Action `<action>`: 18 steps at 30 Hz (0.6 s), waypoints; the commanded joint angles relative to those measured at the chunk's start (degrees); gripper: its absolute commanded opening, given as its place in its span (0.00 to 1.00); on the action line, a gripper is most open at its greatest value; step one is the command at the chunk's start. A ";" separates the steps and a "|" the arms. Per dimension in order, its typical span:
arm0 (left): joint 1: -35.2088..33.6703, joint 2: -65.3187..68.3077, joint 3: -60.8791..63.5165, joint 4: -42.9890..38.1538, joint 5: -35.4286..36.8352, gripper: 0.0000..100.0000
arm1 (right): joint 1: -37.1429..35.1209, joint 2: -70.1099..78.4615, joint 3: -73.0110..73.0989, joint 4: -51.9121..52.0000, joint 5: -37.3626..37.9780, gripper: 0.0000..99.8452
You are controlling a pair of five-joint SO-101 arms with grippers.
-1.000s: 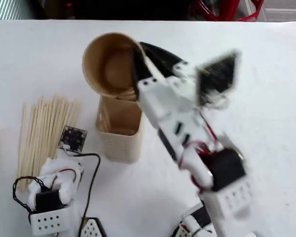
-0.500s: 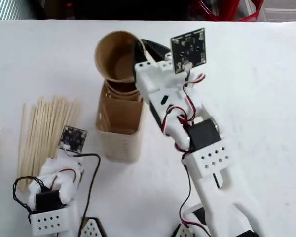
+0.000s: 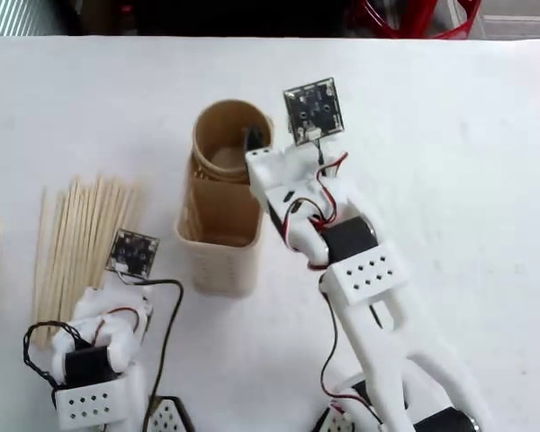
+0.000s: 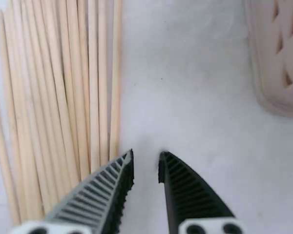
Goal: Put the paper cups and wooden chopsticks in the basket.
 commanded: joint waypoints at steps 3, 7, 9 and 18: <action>-0.31 -0.40 -0.09 0.26 -0.35 0.10 | 0.13 1.71 1.67 -0.66 0.00 0.22; -0.31 -0.40 -0.09 0.26 -0.35 0.10 | 0.31 2.42 1.67 -0.84 0.00 0.22; -0.31 -0.40 -0.09 0.26 -0.35 0.10 | 0.04 2.24 1.67 -0.75 0.00 0.22; -0.31 -0.40 -0.09 0.26 -0.35 0.10 | -0.04 -11.91 0.53 3.91 0.00 0.22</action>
